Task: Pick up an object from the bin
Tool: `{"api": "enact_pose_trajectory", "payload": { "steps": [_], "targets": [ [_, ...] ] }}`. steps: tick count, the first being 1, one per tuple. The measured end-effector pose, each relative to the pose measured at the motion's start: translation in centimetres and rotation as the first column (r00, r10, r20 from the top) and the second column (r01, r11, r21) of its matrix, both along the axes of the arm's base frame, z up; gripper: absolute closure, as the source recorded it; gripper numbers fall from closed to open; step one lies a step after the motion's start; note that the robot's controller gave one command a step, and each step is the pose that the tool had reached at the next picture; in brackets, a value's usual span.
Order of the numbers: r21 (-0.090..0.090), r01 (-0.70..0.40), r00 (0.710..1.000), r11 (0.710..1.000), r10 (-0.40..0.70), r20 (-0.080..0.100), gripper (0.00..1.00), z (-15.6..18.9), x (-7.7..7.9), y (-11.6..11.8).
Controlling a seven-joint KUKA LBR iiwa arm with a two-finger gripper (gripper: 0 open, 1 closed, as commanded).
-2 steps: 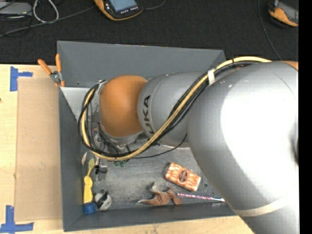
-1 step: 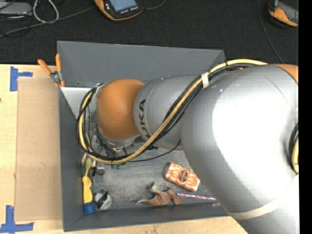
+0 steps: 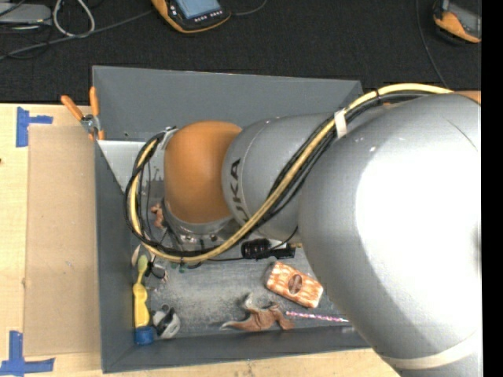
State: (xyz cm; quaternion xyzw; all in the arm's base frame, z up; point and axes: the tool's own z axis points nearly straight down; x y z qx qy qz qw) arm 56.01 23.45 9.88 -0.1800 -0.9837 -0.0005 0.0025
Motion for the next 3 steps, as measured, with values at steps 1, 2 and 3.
{"api": "enact_pose_trajectory", "payload": {
  "steps": [1,2,3],
  "targets": [
    [0.000,-0.258,0.966,0.966,0.258,0.003,0.00,-3.1,1.2,0.2],
    [0.000,0.149,0.989,0.989,-0.149,0.003,1.00,-2.9,0.1,0.1],
    [0.001,0.150,0.989,0.989,-0.150,0.003,1.00,-2.9,0.1,0.1]
  ]
}}
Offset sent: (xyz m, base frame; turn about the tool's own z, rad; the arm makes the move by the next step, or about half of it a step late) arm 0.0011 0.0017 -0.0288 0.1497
